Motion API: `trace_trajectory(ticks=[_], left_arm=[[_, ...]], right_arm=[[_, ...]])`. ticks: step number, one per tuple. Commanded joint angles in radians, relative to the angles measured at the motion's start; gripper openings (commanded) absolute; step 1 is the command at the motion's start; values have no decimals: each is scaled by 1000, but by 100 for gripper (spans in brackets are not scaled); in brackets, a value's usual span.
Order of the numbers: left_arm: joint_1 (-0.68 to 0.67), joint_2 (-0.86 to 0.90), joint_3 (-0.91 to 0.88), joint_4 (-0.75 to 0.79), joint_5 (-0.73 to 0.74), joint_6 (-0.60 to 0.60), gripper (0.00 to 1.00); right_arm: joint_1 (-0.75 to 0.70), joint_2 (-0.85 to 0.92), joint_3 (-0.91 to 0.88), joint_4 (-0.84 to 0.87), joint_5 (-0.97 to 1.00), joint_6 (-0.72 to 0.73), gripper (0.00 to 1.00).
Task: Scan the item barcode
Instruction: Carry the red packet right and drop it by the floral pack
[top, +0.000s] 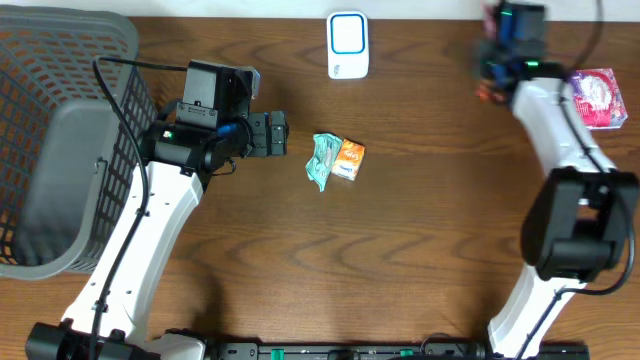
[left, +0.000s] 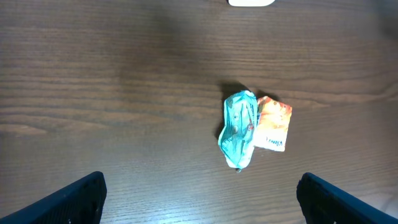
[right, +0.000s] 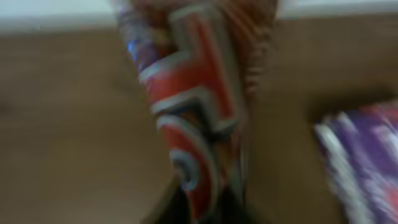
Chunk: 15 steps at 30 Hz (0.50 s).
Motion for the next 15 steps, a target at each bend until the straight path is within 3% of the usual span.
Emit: trace_trajectory(ticks=[1,2,4,10,12,15], left_arm=[[3,0,5,-2,-6,6,98],[3,0,5,-2,-6,6,98],[3,0,5,-2,-6,6,98],[3,0,5,-2,-6,6,98],[3,0,5,-2,-6,6,98],[3,0,5,-2,-6,6,98]], right_arm=[[-64,20,-4,-68,12,-107,67],[-84,20,-4,-80,-2,-86,88],[-101,18,-3,-88,-30,-38,96],[-66,15,-3,-125,-313,46,99],[-24,15,-3,-143,-541,77,96],[35,15,-4,-188,-703,109,93]])
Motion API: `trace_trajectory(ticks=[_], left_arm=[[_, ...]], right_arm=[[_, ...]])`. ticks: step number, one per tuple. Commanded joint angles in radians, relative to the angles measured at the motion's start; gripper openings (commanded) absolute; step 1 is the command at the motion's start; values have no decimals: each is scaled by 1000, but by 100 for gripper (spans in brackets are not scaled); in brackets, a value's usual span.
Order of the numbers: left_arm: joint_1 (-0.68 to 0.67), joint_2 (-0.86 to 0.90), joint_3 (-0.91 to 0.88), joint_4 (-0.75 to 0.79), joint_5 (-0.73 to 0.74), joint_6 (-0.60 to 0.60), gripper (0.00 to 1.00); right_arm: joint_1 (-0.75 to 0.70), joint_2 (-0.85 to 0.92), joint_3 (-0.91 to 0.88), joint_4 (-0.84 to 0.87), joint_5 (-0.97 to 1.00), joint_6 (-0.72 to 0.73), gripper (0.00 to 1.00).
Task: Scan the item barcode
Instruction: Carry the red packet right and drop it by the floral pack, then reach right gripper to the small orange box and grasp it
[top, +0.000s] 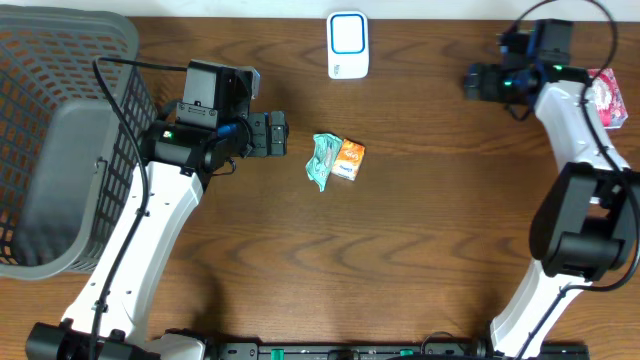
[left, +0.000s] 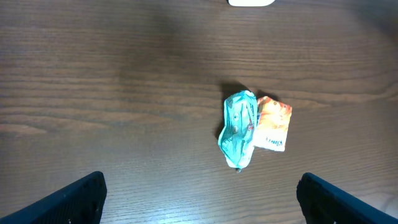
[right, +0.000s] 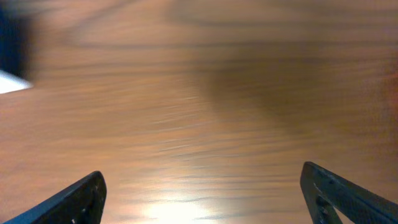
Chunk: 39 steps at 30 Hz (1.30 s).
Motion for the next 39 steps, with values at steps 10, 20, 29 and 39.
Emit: trace_trajectory(ticks=[10,20,29,39], left_arm=[[3,0,5,-2,-6,6,98],[3,0,5,-2,-6,6,98],[3,0,5,-2,-6,6,98],[3,0,5,-2,-6,6,98]], right_arm=[[359,-1,-131,-112,-193,261,99],[393,0,-319,4,-318,399,86],[424,3,-498,280,-362,618,59],[378,1,-494,405,-654,530,1]])
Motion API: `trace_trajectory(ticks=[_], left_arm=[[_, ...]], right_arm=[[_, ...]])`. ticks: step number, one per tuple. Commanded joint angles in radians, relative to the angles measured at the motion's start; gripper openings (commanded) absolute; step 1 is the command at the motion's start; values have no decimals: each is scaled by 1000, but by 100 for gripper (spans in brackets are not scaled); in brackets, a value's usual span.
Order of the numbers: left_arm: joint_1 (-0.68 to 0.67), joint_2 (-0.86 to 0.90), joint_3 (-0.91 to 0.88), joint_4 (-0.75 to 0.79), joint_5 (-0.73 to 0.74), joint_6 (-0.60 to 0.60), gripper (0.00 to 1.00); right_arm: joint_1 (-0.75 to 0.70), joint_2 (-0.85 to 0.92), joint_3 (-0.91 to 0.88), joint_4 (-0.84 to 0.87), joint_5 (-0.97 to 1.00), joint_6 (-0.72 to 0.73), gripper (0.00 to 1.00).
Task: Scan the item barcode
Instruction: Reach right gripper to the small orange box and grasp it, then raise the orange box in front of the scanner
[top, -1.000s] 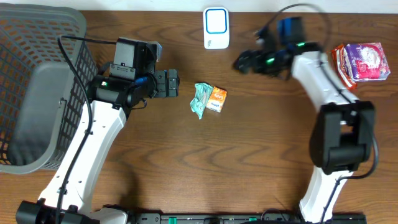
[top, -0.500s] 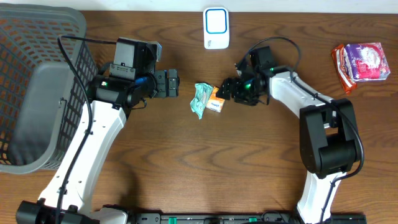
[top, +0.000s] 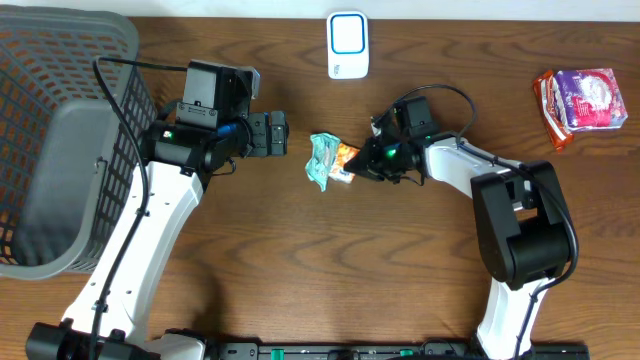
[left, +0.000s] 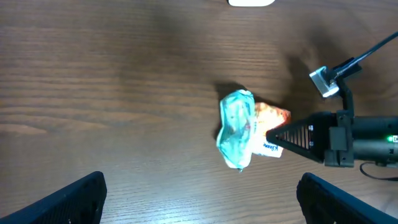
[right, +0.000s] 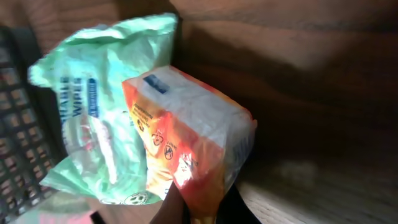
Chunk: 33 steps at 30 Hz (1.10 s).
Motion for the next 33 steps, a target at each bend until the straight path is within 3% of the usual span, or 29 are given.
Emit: trace_trajectory(ticks=[1,4,5,16,19,22,25,29,33], left_arm=[[3,0,5,-2,-6,6,98],[3,0,5,-2,-6,6,98],[3,0,5,-2,-6,6,98],[3,0,5,-2,-6,6,98],[3,0,5,-2,-6,6,98],[3,0,5,-2,-6,6,98],[3,0,5,-2,-6,6,98],[3,0,5,-2,-6,6,98],[3,0,5,-2,-6,6,98]], right_arm=[[-60,17,1,80,-302,-68,1],[-127,16,1,210,-641,-91,1],[-164,16,1,289,-847,-124,1],[-200,13,-2,317,-816,-136,1],[-196,10,0,328,-573,-20,1],[-180,7,51,337,-296,-4,2],[-155,7,185,184,69,-21,2],[-52,8,485,-84,807,-226,1],[34,36,645,-27,1048,-434,1]])
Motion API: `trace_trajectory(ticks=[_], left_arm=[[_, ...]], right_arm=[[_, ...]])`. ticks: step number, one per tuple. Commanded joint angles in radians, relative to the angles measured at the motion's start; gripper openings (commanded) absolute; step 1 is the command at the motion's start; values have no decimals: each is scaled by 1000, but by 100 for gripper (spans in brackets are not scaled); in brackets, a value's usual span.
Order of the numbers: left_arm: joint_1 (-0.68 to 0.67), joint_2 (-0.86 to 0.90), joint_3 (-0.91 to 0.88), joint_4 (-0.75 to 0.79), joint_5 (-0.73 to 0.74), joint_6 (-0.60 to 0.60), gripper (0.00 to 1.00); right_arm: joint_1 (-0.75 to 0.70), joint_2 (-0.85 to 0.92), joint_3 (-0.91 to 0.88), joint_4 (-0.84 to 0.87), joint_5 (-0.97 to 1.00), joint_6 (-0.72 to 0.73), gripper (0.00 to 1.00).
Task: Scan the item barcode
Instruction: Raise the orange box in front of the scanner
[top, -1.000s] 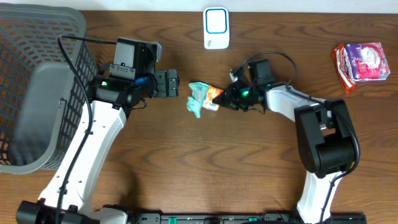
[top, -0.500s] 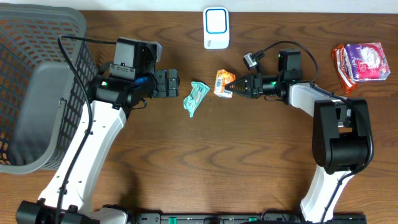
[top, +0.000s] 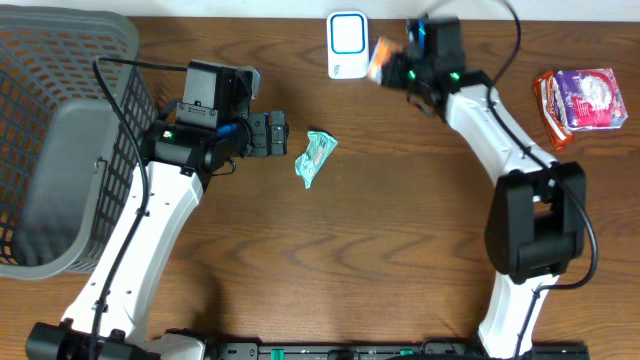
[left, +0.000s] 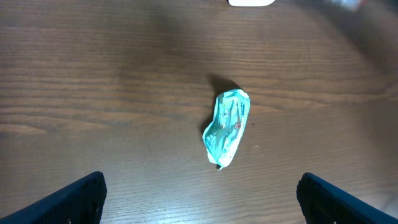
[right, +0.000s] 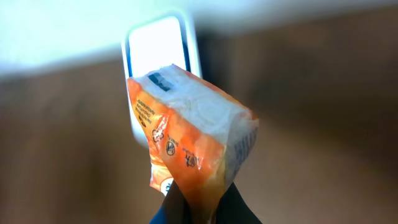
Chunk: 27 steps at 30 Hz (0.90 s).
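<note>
My right gripper (top: 385, 62) is shut on the orange and white packet (right: 189, 134), held up just right of the white scanner (top: 347, 45) at the table's far edge. In the right wrist view the scanner (right: 158, 68) stands behind the packet, blurred. A crumpled teal packet (top: 313, 157) lies on the wood mid-table, also under the left wrist camera (left: 226, 127). My left gripper (left: 199, 199) hangs open to the left of the teal packet, nothing between its fingers (left: 68, 202).
A grey wire basket (top: 60, 140) fills the left side of the table. At the far right edge lie a purple and pink packet (top: 588, 97) and a red one (top: 548, 105) beside it.
My right gripper was down on the orange packet next to the teal one mid-table; now it holds that packet up beside the scanner. The teal packet has shifted slightly. The left arm is unmoved.
My right gripper was at the far right holding a red packet beside the purple one. Then it was open and bare over the table. Later it was shut on the orange packet mid-table, and now holds it at the scanner. The left gripper stayed open throughout.
</note>
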Motion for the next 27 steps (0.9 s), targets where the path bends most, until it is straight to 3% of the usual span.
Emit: trace_trajectory(ticks=[1,7,14,19,22,27], left_arm=[[3,0,5,-2,-6,6,98],[3,0,5,-2,-6,6,98],[3,0,5,-2,-6,6,98],[3,0,5,-2,-6,6,98],[3,0,5,-2,-6,6,98],[3,0,5,-2,-6,6,98]], right_arm=[[78,35,150,55,394,-257,1],[97,204,339,101,393,-350,1],[120,339,426,113,415,-670,1],[126,340,427,74,420,-668,1],[85,334,428,-1,597,-529,1],[-51,324,428,-216,794,-500,1]])
